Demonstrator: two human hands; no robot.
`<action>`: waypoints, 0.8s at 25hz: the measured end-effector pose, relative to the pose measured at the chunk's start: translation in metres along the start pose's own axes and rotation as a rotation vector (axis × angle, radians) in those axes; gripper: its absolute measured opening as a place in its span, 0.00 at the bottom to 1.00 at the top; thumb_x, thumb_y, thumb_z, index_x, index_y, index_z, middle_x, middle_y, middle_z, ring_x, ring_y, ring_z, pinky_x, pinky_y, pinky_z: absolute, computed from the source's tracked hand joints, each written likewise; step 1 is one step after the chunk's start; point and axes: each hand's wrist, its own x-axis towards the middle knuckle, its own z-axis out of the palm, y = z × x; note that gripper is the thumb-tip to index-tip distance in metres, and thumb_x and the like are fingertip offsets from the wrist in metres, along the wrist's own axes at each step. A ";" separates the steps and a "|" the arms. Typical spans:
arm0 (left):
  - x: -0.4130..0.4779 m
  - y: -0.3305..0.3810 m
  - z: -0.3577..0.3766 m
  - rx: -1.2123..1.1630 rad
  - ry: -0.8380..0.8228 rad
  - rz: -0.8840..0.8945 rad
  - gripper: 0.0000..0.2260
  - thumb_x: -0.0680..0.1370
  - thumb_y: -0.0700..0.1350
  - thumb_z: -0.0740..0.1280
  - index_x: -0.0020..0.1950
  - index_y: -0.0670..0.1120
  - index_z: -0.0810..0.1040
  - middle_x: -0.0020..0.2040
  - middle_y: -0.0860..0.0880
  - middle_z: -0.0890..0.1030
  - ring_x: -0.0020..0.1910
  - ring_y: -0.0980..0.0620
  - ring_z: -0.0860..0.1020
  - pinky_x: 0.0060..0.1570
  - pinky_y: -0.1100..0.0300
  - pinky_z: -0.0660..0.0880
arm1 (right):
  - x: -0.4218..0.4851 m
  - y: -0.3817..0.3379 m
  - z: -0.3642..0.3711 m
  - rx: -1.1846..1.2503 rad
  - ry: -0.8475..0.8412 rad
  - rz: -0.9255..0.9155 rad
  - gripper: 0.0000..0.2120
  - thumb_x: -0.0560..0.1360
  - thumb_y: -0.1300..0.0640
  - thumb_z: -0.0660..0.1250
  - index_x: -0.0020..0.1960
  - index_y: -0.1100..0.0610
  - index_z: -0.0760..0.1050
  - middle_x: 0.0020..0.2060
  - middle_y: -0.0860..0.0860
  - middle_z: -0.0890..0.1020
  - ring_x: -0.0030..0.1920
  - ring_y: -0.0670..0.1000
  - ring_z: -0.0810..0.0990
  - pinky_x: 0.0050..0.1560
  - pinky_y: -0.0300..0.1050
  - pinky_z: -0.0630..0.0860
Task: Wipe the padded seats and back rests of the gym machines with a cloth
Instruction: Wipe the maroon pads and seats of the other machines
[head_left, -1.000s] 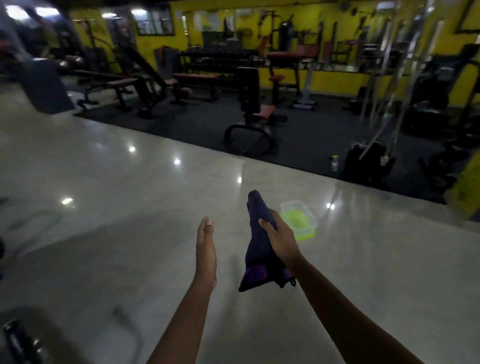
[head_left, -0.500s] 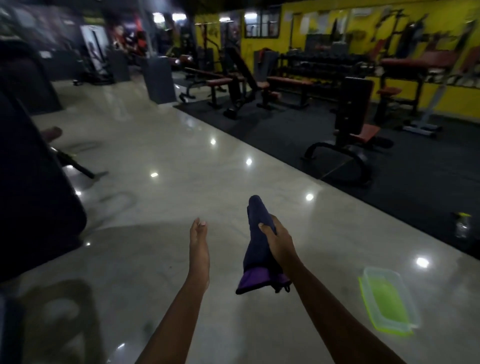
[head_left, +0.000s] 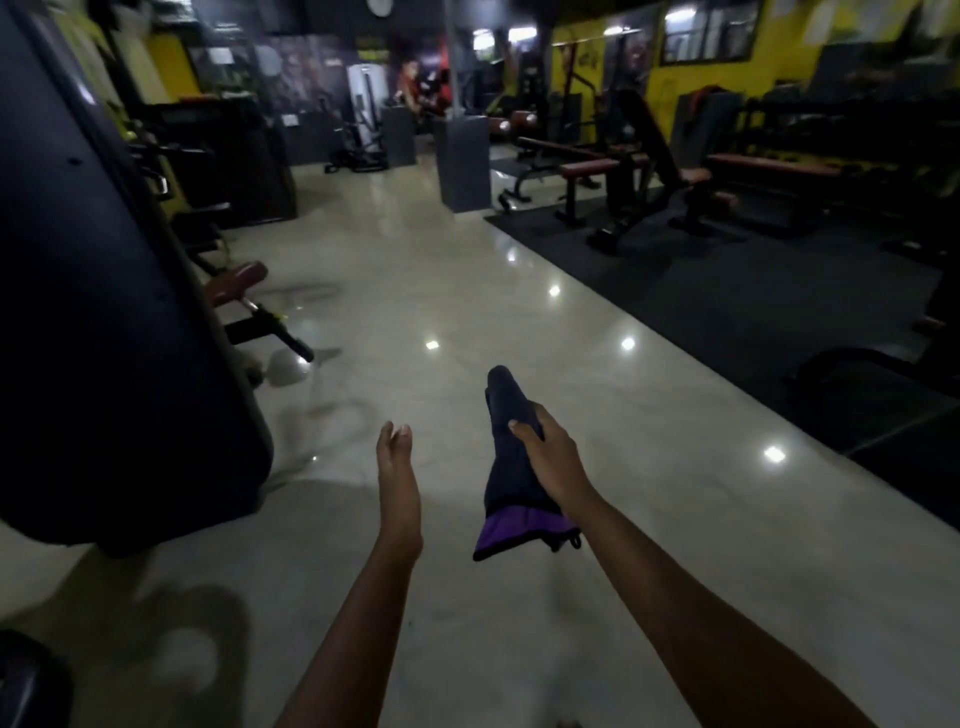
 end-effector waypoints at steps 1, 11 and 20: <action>0.032 0.002 0.008 0.006 0.037 0.003 0.24 0.81 0.54 0.54 0.76 0.50 0.58 0.75 0.49 0.63 0.73 0.50 0.61 0.71 0.53 0.56 | 0.036 -0.002 0.003 0.003 -0.040 0.005 0.15 0.80 0.56 0.59 0.66 0.54 0.69 0.51 0.47 0.75 0.52 0.47 0.74 0.49 0.38 0.69; 0.326 0.026 0.045 -0.005 0.353 0.039 0.24 0.81 0.56 0.53 0.76 0.51 0.58 0.75 0.50 0.62 0.73 0.50 0.61 0.70 0.51 0.56 | 0.384 -0.011 0.099 -0.036 -0.349 -0.057 0.16 0.79 0.54 0.59 0.66 0.54 0.69 0.58 0.51 0.77 0.57 0.52 0.75 0.58 0.46 0.73; 0.643 0.083 0.036 0.032 0.474 0.173 0.24 0.81 0.54 0.53 0.76 0.51 0.56 0.76 0.47 0.59 0.74 0.47 0.60 0.66 0.53 0.58 | 0.692 -0.059 0.251 -0.035 -0.465 -0.106 0.16 0.79 0.55 0.58 0.66 0.54 0.69 0.59 0.55 0.77 0.59 0.55 0.75 0.60 0.51 0.73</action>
